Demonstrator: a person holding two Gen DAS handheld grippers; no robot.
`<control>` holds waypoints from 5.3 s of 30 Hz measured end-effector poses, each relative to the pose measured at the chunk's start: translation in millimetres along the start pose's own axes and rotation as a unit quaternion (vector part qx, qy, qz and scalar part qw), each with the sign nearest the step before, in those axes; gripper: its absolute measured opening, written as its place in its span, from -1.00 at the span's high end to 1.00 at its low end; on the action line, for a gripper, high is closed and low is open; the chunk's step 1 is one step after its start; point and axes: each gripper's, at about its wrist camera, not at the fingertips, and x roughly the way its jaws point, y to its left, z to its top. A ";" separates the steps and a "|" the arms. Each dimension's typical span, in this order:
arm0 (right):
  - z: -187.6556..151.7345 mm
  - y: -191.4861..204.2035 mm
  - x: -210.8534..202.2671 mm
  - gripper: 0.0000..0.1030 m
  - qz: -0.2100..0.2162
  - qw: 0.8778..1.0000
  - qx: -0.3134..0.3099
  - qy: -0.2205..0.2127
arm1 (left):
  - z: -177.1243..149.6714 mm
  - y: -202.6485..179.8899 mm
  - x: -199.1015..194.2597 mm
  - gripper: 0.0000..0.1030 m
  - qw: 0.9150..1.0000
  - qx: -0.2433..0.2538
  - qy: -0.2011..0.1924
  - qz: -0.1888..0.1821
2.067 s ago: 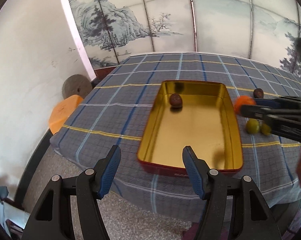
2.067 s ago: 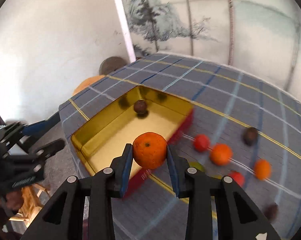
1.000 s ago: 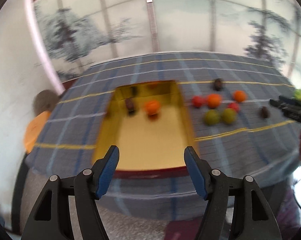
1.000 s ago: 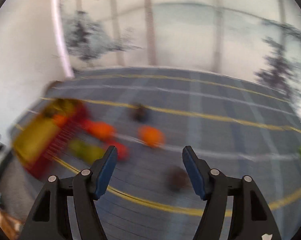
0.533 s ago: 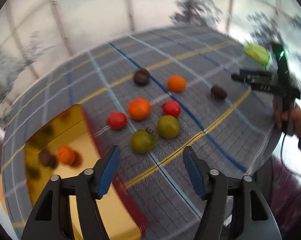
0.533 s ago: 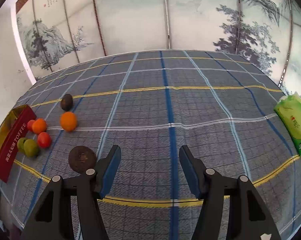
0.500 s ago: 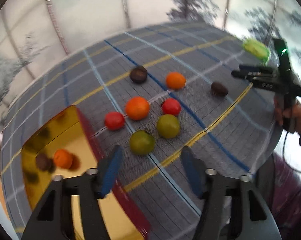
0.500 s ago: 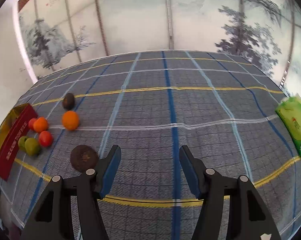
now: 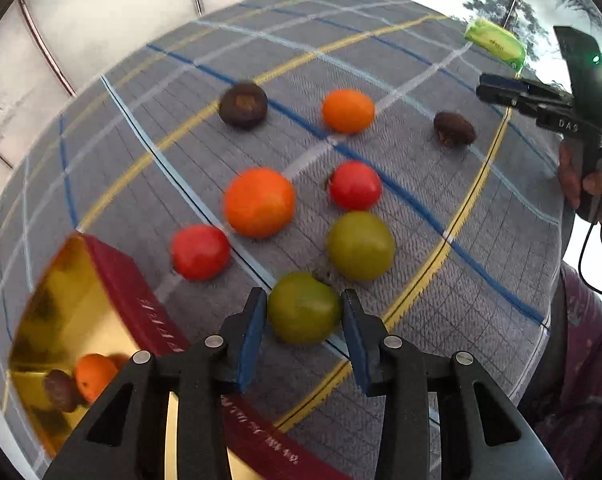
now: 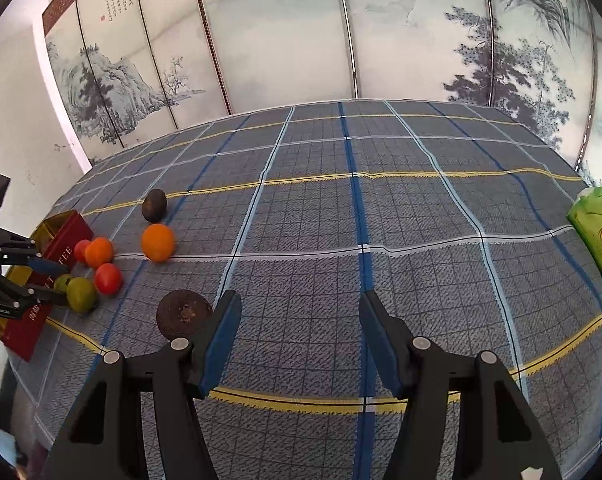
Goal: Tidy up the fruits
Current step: 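Grasp the green tomato with the left gripper while the right grasps a brown fruit, then lower the green tomato into the gold tray and open the left gripper, then carry the brown fruit into the gold tray and open the right gripper, then grasp the yellow-green tomato with the left gripper and lift it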
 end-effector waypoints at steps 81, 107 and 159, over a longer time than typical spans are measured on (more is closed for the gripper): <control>4.7 59.1 36.9 0.43 0.005 0.995 -0.083 0.047 | -136.0 81.6 -83.7 0.28 0.905 -0.316 -0.085 0.270; 32.0 136.8 -9.8 0.43 0.100 0.988 -0.118 0.022 | -174.4 52.3 -154.5 -0.40 0.852 -0.392 -0.153 0.313; 7.9 104.8 -23.0 -0.23 0.006 0.989 -0.146 -0.010 | -132.1 -50.7 -166.2 -0.98 0.907 -0.274 -0.129 0.293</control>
